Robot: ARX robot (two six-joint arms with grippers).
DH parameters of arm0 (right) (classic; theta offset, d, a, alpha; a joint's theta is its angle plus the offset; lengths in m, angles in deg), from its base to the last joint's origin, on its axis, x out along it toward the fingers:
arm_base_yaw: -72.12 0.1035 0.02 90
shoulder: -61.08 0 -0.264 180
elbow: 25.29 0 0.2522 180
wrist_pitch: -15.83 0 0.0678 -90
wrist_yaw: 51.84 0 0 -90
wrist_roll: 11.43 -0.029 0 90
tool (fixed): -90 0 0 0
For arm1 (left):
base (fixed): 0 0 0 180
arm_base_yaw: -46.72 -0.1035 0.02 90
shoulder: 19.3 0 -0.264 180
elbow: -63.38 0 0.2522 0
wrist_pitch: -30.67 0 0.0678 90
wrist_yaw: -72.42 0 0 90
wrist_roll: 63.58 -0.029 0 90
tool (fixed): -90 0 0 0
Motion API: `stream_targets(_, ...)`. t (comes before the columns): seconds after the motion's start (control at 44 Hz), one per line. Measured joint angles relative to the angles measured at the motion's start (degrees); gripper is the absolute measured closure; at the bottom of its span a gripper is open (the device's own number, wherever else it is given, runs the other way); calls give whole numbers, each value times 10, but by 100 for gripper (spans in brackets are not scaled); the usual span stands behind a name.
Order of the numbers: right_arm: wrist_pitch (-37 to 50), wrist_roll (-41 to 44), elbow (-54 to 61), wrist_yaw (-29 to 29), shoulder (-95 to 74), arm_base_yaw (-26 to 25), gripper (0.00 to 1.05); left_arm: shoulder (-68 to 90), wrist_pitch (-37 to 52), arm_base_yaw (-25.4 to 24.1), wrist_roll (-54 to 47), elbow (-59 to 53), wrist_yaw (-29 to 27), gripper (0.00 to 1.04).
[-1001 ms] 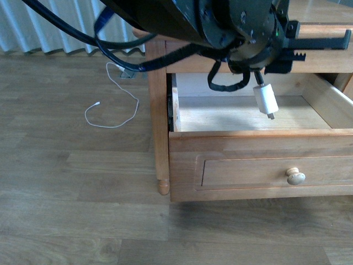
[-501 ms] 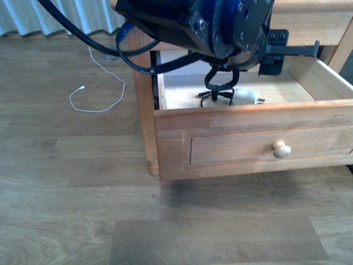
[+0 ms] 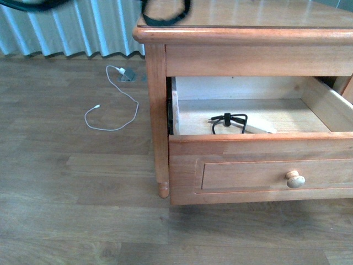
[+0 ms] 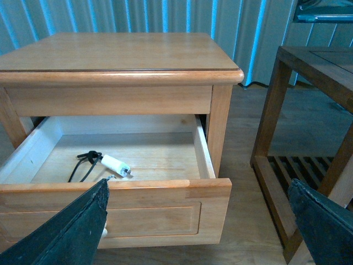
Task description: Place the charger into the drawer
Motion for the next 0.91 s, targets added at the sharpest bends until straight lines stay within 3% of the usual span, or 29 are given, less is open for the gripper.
stream_targets(0.159,0,0,0,0,0,0,8,-180,8,-33,-26,-139,-73,6)
stream_targets(0.341,0,0,0,0,0,0,8,-407,-31,-31,-52,-298,-161,6)
stream_targets(0.66,0,0,0,0,0,0,8,-737,-227,0,29,-482,-329,6)
stream_targets(0.842,0,0,0,0,0,0,8,-743,-227,-1,42,-483,-316,7)
stream_targets(0.91,0,0,0,0,0,0,8,-768,-205,-35,12,-501,-199,17)
